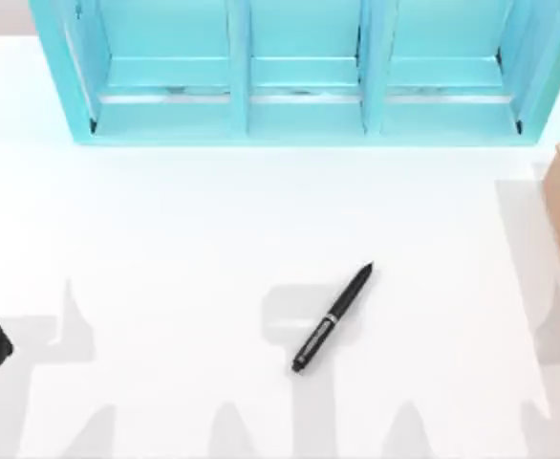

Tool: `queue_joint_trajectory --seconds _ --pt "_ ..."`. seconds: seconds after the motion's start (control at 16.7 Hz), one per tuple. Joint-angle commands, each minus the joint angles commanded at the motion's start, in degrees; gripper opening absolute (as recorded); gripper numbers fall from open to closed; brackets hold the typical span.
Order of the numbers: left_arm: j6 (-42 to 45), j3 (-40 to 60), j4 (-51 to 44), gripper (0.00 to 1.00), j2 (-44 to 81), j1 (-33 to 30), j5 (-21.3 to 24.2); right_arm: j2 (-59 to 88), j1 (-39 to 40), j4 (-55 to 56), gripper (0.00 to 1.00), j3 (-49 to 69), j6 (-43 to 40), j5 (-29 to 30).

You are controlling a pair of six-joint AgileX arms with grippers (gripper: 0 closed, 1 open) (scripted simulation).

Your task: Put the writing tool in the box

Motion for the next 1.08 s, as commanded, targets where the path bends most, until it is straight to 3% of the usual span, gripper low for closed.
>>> queue_joint_trajectory --seconds 0.24,0.48,1.08 --pt "0.0 0.0 0.0 1.0 0.0 0.0 0.0 1.7 1.5 -1.1 1.0 1.7 1.7 0.0" --pt "0.0 0.0 0.0 1.0 0.0 0.0 0.0 12.6 8.8 -7.1 1.0 12.1 11.6 0.1" --pt "0.0 0.0 0.0 1.0 0.0 0.0 0.0 70.5 32.1 -36.0 1.0 55.3 49.0 0.4"
